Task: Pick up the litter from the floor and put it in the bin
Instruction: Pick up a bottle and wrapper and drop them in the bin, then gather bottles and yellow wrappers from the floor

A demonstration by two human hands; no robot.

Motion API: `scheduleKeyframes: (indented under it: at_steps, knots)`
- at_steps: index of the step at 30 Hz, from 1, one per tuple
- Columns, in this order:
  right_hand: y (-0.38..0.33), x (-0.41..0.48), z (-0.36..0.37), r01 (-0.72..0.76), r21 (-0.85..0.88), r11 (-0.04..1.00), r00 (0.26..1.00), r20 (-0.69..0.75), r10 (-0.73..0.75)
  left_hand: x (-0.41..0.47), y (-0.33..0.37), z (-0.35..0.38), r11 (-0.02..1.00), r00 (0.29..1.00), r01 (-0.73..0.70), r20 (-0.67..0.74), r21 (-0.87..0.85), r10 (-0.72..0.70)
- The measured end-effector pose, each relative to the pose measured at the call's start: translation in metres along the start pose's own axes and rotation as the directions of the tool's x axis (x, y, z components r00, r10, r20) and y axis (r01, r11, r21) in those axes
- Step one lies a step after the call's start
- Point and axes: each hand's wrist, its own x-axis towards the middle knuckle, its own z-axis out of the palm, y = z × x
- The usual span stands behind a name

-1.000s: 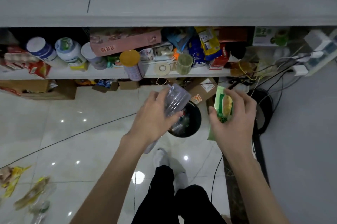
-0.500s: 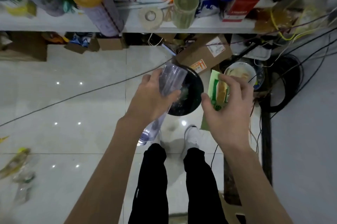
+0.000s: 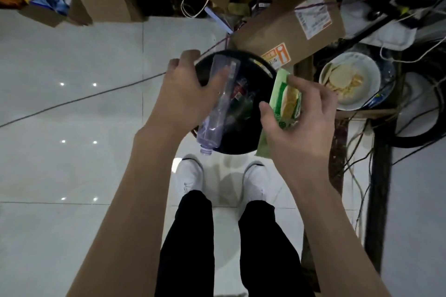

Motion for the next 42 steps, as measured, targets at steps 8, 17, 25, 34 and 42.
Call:
scheduleKeyframes:
  at_steps: [8,17,25,34,42]
  knots:
    - [0.011,0.012,0.027,0.017,-0.030,0.999,0.999,0.032,-0.016,0.003,-0.025,-0.018,0.998,0.999,0.032,-0.043,0.062,-0.030]
    - [-0.054,0.009,-0.042,0.055,0.027,0.998,0.998,0.037,-0.055,-0.041,0.037,-0.081,0.999,0.998,0.013,-0.065,0.030,-0.011]
    - [-0.186,-0.001,-0.160,0.233,0.084,0.969,0.971,0.033,-0.237,-0.141,0.154,-0.176,0.995,0.971,-0.089,-0.224,-0.041,0.077]
    - [-0.334,-0.037,-0.299,0.542,0.225,0.809,0.824,0.044,-0.564,-0.273,0.268,-0.322,0.973,0.828,-0.226,-0.518,0.040,0.214]
    - [-0.399,-0.104,-0.327,0.721,0.290,0.629,0.618,0.142,-0.774,-0.402,0.257,-0.376,0.980,0.691,-0.086,-0.698,0.179,0.188]
